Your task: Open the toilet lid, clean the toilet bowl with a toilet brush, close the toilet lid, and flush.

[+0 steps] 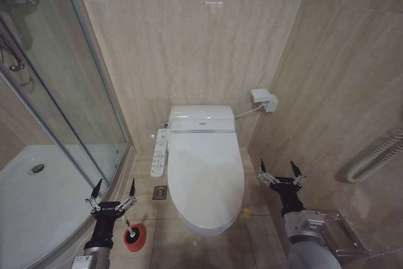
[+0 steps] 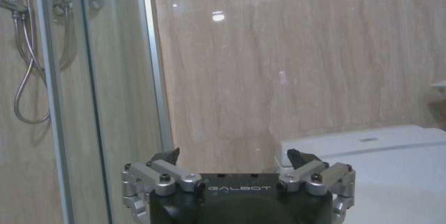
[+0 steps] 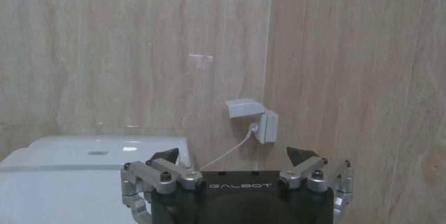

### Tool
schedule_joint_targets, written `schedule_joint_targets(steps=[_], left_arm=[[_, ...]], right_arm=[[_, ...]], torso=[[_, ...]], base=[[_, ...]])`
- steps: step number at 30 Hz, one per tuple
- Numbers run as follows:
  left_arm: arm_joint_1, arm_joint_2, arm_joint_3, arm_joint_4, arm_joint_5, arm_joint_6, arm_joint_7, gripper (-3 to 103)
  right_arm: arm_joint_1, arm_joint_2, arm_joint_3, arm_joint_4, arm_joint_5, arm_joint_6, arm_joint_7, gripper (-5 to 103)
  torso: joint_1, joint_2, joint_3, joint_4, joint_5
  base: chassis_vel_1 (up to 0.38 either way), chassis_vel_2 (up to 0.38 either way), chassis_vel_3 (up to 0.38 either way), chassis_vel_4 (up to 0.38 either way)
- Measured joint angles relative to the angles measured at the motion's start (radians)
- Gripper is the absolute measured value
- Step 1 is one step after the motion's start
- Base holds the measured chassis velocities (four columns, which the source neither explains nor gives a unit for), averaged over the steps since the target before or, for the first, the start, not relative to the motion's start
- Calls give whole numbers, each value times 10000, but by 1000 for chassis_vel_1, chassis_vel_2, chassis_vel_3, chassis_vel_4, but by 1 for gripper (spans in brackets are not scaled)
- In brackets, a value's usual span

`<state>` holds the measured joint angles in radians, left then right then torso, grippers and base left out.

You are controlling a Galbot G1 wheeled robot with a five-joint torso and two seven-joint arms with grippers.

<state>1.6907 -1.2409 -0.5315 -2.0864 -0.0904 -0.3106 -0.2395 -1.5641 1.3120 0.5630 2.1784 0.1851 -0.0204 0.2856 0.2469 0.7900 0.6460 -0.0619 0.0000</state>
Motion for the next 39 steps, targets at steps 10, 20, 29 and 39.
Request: schedule_joint_targets(steps=[10,20,29,39], left_arm=[[0,0,0,0,0,0,0,100],[0,0,0,0,0,0,0,100],[0,0,0,0,0,0,0,100],[0,0,0,0,0,0,0,100]], right_arm=[[0,0,0,0,0,0,0,100],[0,0,0,0,0,0,0,100],[0,0,0,0,0,0,0,100],[0,0,0,0,0,0,0,100]], torso=[[0,0,0,0,0],[0,0,0,0,0],[0,0,0,0,0],[0,0,0,0,0]], base=[[0,0,0,0],[0,0,0,0],[0,0,0,0],[0,0,0,0]])
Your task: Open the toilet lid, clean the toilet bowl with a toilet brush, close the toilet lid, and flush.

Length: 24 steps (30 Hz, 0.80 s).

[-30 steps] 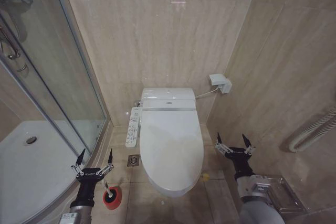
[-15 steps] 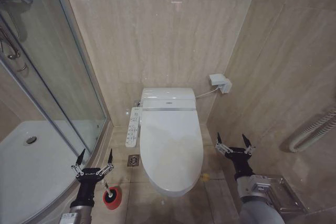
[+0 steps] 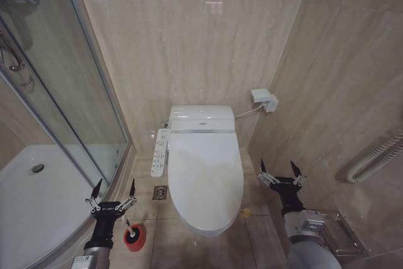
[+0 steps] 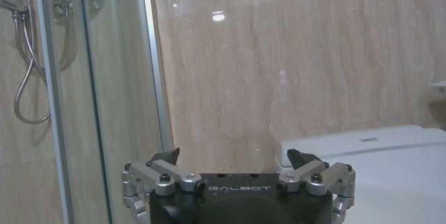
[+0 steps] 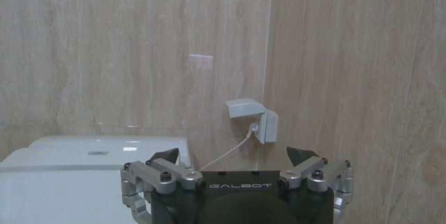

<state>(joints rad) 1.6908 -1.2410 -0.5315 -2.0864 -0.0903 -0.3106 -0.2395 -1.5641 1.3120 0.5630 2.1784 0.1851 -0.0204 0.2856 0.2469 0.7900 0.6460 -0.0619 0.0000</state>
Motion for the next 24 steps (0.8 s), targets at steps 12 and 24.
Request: schedule_joint_targets(steps=[12,24], left_arm=[[0,0,0,0,0,0,0,100],[0,0,0,0,0,0,0,100]], right_arm=[[0,0,0,0,0,0,0,100],[0,0,0,0,0,0,0,100]], torso=[[0,0,0,0,0],[0,0,0,0,0]], base=[[0,0,0,0],[0,0,0,0]])
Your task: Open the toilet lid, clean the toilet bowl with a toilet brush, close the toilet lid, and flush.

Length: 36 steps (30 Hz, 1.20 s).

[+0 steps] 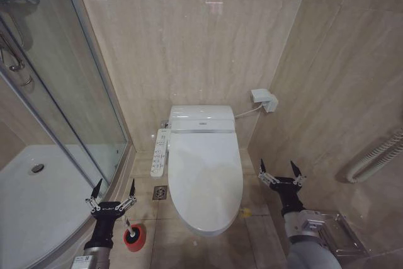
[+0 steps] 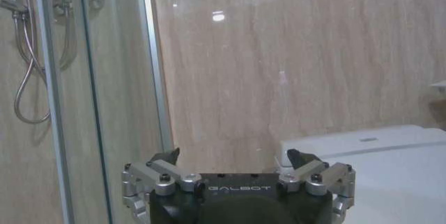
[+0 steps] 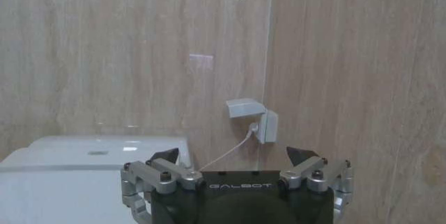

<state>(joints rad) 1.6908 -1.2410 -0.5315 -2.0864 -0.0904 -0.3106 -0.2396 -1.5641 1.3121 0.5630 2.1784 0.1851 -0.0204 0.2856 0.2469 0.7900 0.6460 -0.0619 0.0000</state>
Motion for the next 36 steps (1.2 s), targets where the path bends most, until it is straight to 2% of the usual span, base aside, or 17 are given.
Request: schedule_joint_targets(steps=[36], left_arm=[[0,0,0,0,0,0,0,100]], right_arm=[[0,0,0,0,0,0,0,100]], torso=[[0,0,0,0,0]], base=[[0,0,0,0]])
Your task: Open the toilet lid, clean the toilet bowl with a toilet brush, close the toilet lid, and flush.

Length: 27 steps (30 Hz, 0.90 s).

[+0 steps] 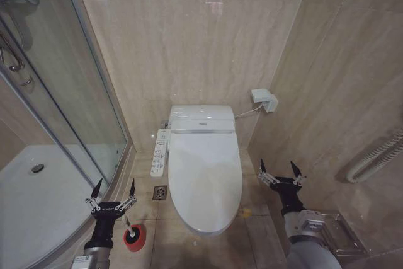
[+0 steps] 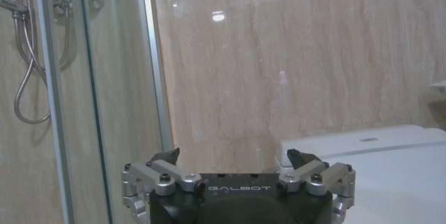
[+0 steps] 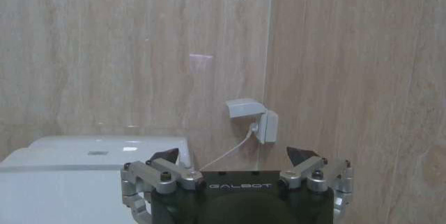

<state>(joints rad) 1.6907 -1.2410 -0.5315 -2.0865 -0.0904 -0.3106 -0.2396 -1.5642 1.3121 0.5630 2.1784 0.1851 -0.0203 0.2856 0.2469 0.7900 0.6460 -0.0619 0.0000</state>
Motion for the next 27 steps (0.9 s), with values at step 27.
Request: schedule_joint_targets(steps=[27], left_arm=[[-1288,-829,-697,204,-329,1637,478,100]], right_arm=[[-1,-1,0,-1,0,0,0,100]], torso=[[0,1,0,-1,1]], base=[[0,0,0,0]])
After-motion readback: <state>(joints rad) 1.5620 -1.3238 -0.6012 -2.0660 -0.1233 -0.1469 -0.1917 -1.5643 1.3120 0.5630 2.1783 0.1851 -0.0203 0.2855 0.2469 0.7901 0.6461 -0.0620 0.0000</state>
